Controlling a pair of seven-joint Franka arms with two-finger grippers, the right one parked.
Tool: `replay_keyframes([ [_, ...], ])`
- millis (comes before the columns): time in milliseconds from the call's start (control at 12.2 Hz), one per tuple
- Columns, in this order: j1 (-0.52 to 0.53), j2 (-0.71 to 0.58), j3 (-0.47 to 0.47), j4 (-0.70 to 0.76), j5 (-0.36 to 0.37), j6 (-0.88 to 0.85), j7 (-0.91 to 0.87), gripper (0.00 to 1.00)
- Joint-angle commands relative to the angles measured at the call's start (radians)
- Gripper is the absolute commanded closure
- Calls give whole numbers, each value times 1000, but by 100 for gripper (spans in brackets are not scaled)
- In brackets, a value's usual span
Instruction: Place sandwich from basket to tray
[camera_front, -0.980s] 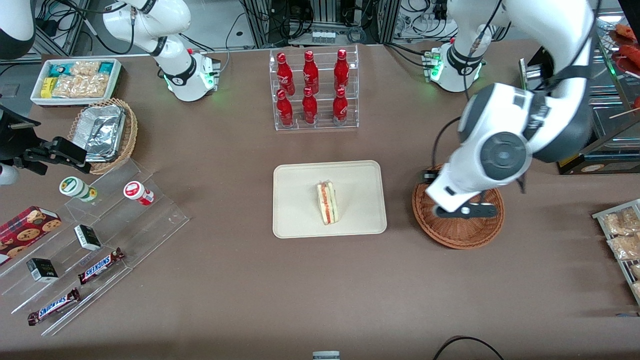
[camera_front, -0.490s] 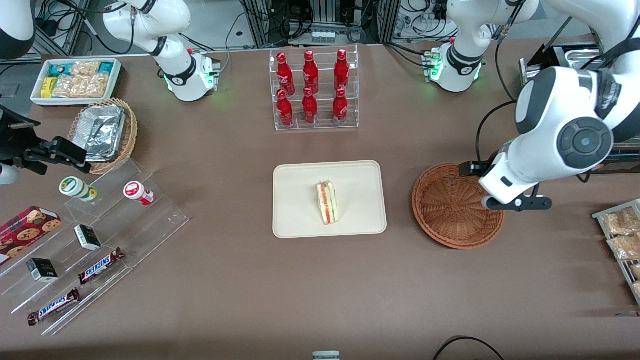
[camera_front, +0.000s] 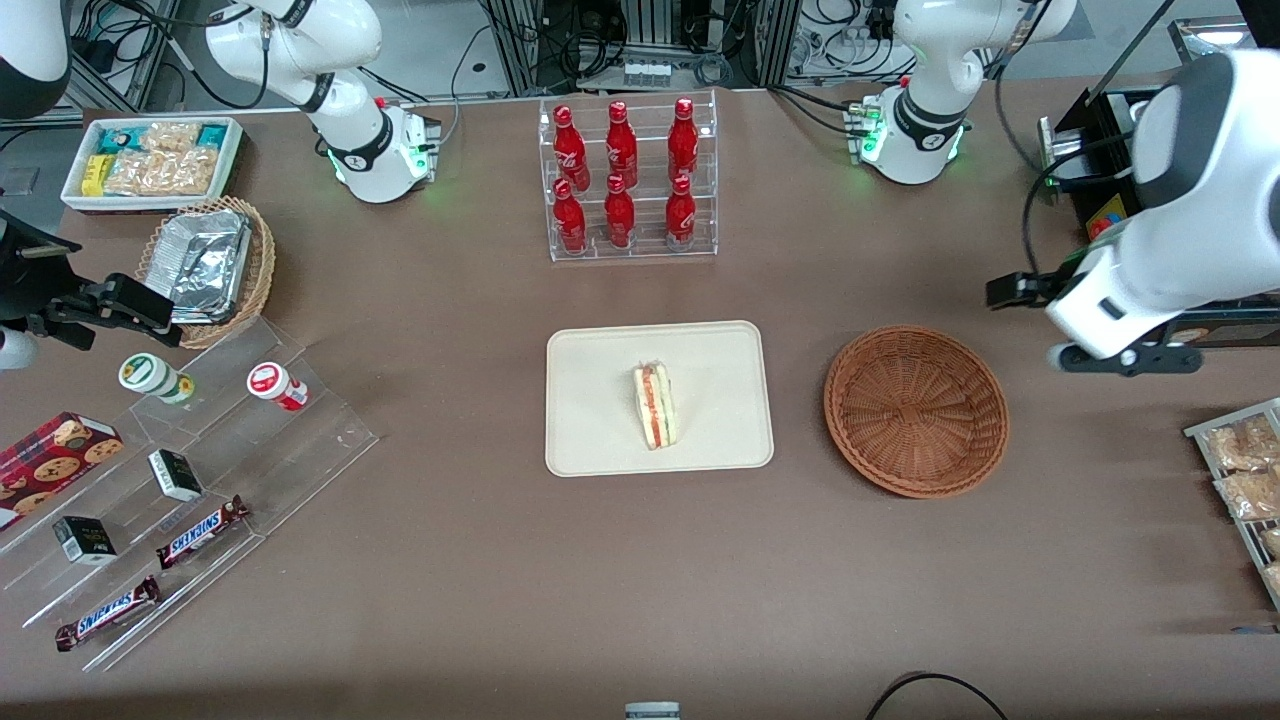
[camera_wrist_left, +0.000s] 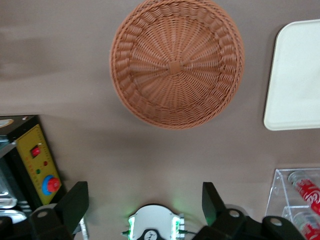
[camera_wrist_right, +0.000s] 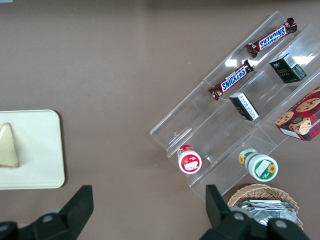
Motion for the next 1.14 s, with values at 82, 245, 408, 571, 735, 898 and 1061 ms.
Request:
replay_keyframes([
  [82, 55, -94, -21, -30, -9, -70, 99, 0],
  [245, 55, -117, -14, -25, -6, -79, 101, 0],
  [408, 50, -140, 12, -21, -1, -92, 103, 0],
  [571, 44, -160, 31, -12, -1, -98, 103, 0],
  [735, 44, -169, 40, -8, -3, -96, 99, 0],
  [898, 41, -170, 58, -4, -6, -96, 101, 0],
  [1061, 41, -171, 62, 10, 0, -95, 99, 0],
])
